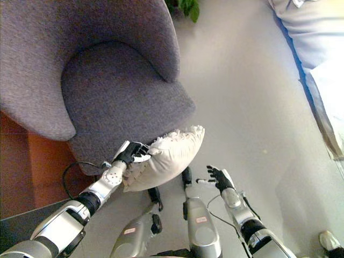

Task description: Pick up the pillow and put it on the sofa.

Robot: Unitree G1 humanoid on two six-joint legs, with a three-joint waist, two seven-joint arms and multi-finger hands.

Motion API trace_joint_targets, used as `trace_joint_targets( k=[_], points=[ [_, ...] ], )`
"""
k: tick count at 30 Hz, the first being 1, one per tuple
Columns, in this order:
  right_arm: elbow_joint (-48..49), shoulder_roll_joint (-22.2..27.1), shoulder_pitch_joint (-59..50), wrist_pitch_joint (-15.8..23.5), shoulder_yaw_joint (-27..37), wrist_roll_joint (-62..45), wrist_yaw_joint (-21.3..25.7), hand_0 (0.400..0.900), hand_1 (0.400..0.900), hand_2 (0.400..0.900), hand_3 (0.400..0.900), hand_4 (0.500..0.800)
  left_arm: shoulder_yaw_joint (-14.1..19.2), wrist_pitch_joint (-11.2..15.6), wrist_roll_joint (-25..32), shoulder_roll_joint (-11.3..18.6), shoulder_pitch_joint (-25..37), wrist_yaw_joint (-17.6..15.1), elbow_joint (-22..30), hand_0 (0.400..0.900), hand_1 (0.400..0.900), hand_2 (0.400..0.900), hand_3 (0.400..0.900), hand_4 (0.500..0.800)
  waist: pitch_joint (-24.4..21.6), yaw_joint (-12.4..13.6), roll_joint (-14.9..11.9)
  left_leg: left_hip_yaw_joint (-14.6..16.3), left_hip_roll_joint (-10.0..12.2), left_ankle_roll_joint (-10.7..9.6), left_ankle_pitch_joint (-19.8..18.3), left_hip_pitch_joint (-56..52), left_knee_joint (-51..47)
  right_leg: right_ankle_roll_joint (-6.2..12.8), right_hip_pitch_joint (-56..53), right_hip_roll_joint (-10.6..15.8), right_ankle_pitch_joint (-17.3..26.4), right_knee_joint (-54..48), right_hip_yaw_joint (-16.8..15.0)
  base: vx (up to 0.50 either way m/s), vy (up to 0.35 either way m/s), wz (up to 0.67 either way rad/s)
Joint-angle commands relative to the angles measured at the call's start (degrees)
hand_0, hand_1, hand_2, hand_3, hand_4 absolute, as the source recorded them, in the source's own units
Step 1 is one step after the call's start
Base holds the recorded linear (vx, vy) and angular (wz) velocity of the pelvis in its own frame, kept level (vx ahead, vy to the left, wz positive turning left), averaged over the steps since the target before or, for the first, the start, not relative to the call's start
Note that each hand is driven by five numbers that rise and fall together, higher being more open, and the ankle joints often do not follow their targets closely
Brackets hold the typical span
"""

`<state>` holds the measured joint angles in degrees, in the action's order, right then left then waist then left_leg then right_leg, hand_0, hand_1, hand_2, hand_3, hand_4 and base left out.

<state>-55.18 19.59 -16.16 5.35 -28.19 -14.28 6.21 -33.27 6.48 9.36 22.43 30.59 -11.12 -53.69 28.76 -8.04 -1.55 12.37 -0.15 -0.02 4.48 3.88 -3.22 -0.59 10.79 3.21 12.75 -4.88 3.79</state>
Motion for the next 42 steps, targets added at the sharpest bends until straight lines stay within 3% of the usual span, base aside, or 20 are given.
trace_joint_targets(
  k=[1,9,15,21,30,36,42],
  points=[
    [-1.35,1.18,3.2,1.98,1.81,1.52,-1.84,0.9,0.9,0.9,0.9,0.8,3.32,3.13,-1.14,0.42,1.52,0.31,6.31,0.4,0.4,0.4,0.4,0.5,-6.69,2.01,1.16,-4.59,2.35,-3.2,-4.51,2.89,6.45,7.23,-0.61,4.05,-8.89,7.16,-0.51,0.13,0.018,0.14],
    [-5.5,0.85,6.92,2.26,3.91,2.71,-3.87,0.9,0.9,0.9,0.9,0.8,2.6,0.92,-1.79,2.07,-1.81,2.94,11.66,0.4,0.4,0.4,0.4,0.5,-11.96,3.23,2.15,-5.26,1.84,-2.74,-5.19,-1.67,4.61,7.28,-5.84,4.03,-9.94,5.82,0.89,0.1,0.02,0.12],
    [-7.97,0.23,8.61,0.01,4.47,4.47,-5.74,0.9,0.9,0.9,0.9,0.8,2.84,-1.4,-0.97,4.03,-3.16,5.09,15.56,0.4,0.4,0.4,0.4,0.5,-15.47,4.01,2.66,-5.93,1.77,-2.54,-5.5,-3.97,3.6,7.26,-8.64,3.92,-10.82,5.22,1.63,0.09,0.014,0.07],
    [-10.32,0.29,10.14,-1.73,4.55,5.57,-7.7,0.9,0.9,0.9,0.9,0.8,3.81,-4.31,2.59,7.88,-2.19,8.24,22.24,0.4,0.4,0.4,0.4,0.5,-18.04,4.51,3.25,-6.19,1.65,-2.4,-5.94,-5.59,3.62,7.03,-10.69,3.96,-11.48,4.98,2.17,0.08,0.029,0.06],
    [-12.44,0.26,11.26,-2.01,5.51,6.51,-8.84,0.9,0.9,0.9,0.9,0.8,7.21,-12.76,8.05,15.63,3.67,12.66,36.95,0.4,0.4,0.4,0.4,0.5,-21.43,5.34,3.9,-7.27,1.47,-2.17,-6.43,-7.51,3.16,6.84,-13.11,4.03,-12.59,5.04,2.85,0.07,0.006,0.07],
    [-13.13,0.34,11.16,-3.26,5.31,6.7,-10.13,0.9,0.9,0.9,0.9,0.8,7.73,-15.81,11.31,19.22,8.53,14.21,37.68,0.4,0.4,0.4,0.4,0.5,-23.13,5.26,4.07,-7.72,1.29,-2.06,-6.34,-8.66,2.46,6.82,-14.28,3.66,-12.83,4.77,2.74,0.05,-0.006,0.01],
    [-14.03,0.43,11.65,-3.94,5.24,6.96,-11.01,0.9,0.9,0.9,0.9,0.8,9.83,-18.62,23.68,23.64,15.59,12.39,36.4,0.4,0.4,0.4,0.4,0.5,-24.63,5.12,4.36,-7.75,1.26,-2.11,-6.29,-9.0,2.65,6.87,-14.81,3.59,-12.99,4.92,2.76,0.06,-0.002,0.01]
  ],
)
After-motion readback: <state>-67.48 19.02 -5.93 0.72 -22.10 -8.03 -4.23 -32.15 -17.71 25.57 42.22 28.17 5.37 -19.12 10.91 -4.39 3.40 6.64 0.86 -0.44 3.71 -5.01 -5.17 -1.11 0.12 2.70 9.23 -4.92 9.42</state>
